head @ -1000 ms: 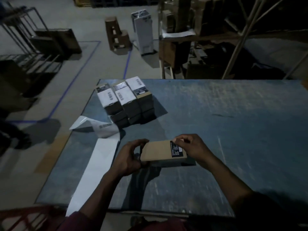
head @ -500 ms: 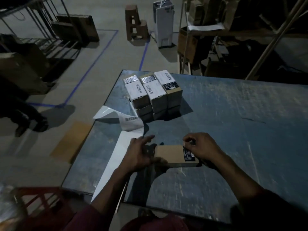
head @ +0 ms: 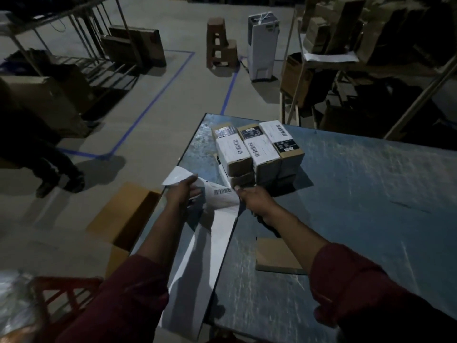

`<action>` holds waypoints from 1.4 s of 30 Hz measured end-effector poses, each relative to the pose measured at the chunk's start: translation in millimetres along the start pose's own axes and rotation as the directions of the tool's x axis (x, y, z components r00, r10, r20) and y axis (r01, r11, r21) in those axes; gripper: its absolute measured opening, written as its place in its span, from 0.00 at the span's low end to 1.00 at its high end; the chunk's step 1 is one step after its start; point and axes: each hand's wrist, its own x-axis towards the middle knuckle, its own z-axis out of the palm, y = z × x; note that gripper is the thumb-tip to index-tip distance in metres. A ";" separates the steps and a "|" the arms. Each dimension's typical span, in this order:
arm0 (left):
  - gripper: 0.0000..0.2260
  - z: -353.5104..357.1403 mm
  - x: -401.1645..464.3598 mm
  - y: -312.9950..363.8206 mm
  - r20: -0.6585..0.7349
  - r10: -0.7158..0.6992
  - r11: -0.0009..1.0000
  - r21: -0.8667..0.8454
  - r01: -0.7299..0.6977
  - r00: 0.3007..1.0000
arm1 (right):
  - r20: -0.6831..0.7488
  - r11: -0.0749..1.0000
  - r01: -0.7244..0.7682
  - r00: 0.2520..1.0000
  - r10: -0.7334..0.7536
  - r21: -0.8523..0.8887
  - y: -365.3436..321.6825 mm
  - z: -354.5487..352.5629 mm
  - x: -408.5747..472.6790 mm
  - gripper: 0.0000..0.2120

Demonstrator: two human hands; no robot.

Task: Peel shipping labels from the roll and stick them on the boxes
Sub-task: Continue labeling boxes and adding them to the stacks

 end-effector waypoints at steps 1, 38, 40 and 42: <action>0.13 2.3 0.3 1.9 -0.018 0.012 1.000 -0.027 -0.013 1.000 | 0.007 0.999 -0.008 1.000 0.007 0.033 -0.5 4.4 1.7 0.17; 0.09 -18.1 -51.2 12.1 0.511 0.782 0.026 0.546 -0.837 0.357 | 0.041 0.870 0.301 0.938 -0.343 0.391 -28.7 22.6 -24.7 0.09; 0.10 -21.3 -54.7 11.1 0.520 0.760 0.072 0.530 -0.845 0.391 | 0.027 0.870 0.314 0.937 -0.350 0.379 -28.5 25.2 -27.1 0.09; 0.11 -23.6 -56.9 11.0 0.541 0.740 0.065 0.535 -0.842 0.400 | 0.025 0.873 0.322 0.934 -0.355 0.365 -27.4 26.7 -28.4 0.09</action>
